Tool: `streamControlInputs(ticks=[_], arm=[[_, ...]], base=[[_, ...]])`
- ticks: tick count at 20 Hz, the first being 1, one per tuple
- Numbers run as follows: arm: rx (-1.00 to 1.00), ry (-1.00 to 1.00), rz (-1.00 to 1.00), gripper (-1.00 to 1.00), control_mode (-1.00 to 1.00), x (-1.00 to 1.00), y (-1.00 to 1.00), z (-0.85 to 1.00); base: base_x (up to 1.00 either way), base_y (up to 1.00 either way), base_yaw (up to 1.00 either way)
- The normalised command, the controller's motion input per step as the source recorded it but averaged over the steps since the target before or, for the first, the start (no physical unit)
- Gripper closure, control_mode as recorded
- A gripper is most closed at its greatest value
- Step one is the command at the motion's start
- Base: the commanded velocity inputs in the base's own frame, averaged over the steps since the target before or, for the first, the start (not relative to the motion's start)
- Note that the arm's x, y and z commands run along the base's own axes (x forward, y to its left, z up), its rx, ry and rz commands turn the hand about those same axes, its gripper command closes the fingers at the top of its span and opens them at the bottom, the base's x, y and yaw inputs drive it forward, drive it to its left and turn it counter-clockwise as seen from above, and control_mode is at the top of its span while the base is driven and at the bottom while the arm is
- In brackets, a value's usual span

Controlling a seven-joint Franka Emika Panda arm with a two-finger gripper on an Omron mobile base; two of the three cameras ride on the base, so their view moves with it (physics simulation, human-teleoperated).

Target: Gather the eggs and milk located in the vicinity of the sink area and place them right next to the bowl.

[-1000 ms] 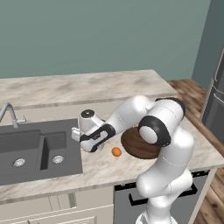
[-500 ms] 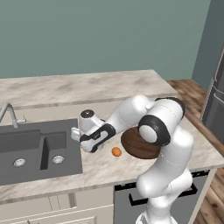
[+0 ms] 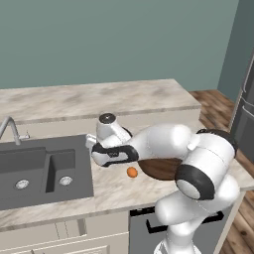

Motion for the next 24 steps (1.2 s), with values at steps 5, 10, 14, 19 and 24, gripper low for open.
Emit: streamControlInputs(ticks=[5,10,14,19,24], arm=[[0.09,-0.09,0.02,1.00,-1.00,-0.31,-0.76,0.73],[0.08,-0.10,0.01,1.00,-1.00,-0.37,-1.00,0.47],[0.09,-0.14,0.01,1.00,-1.00,-0.38,-1.00,0.27],[0.11,-0.16,0.00,1.00,-1.00,-0.36,-1.00,0.06],[0.11,-0.14,0.00,1.00,-1.00,-0.32,-1.00,0.04]], base=[[0.00,0.00,0.00],[0.00,0.00,0.00],[0.00,0.00,0.00],[0.00,0.00,0.00],[0.00,0.00,0.00]])
